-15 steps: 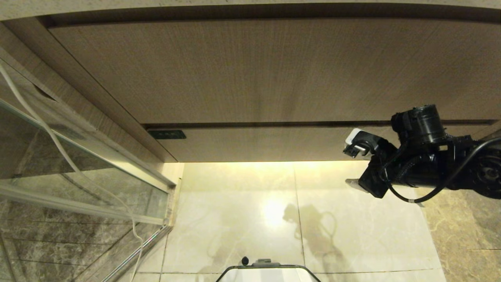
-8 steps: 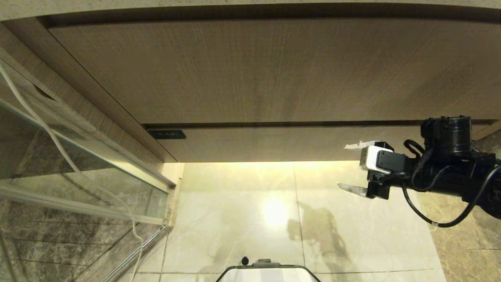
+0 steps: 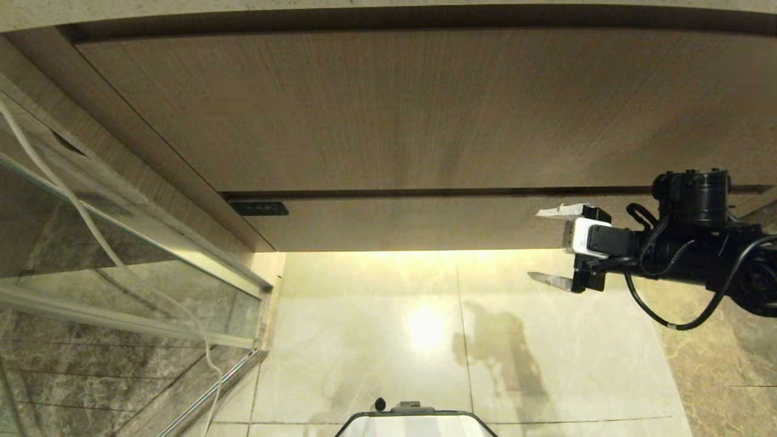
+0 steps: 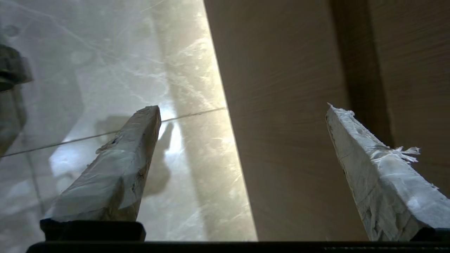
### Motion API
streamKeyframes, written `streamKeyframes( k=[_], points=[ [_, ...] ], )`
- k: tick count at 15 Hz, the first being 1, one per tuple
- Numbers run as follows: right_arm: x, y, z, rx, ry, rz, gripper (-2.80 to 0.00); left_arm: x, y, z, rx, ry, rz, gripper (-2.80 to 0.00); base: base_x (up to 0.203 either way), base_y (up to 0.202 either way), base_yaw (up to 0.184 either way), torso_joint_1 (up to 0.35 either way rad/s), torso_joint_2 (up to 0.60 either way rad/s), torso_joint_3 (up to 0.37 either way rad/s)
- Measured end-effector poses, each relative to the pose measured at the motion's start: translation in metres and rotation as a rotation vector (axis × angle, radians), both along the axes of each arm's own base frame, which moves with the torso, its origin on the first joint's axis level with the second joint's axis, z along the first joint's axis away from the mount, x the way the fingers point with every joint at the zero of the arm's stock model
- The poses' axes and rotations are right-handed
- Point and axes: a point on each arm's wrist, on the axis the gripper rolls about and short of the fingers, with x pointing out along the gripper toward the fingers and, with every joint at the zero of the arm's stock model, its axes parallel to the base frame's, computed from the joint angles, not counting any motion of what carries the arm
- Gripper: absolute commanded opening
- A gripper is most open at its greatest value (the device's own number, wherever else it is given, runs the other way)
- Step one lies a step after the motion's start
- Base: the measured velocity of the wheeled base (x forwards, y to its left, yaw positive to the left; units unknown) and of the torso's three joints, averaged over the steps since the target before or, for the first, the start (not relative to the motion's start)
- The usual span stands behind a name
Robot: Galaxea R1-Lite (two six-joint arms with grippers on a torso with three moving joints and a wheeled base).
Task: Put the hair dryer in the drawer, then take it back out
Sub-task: Pull open the drawer
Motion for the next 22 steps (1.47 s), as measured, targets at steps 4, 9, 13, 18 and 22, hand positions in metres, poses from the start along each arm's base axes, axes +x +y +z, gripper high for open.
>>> streamKeyframes(
  k=[4,9,13,18,22],
  points=[
    [0.01,0.0,0.004,-0.066,-0.057,-0.053,0.0,0.0,0.0,0.0,0.0,0.001,0.0,-2.8,0.0,0.0,0.0,0.0,0.0,0.0],
    [0.009,0.001,0.002,-0.114,-0.032,-0.123,0.0,0.0,0.0,0.0,0.0,0.001,0.0,-2.8,0.0,0.0,0.0,0.0,0.0,0.0],
    [0.009,0.009,0.004,-0.166,-0.045,-0.234,0.0,0.0,0.0,0.0,0.0,0.0,0.0,-2.8,0.0,0.0,0.0,0.0,0.0,0.0],
    [0.015,0.012,0.001,-0.153,-0.062,-0.232,0.0,0.0,0.0,0.0,0.0,0.0,0.0,-2.8,0.0,0.0,0.0,0.0,0.0,0.0],
    [0.027,0.015,0.001,-0.106,-0.108,-0.245,0.0,0.0,0.0,0.0,0.0,0.0,0.0,-2.8,0.0,0.0,0.0,0.0,0.0,0.0]
  ],
)
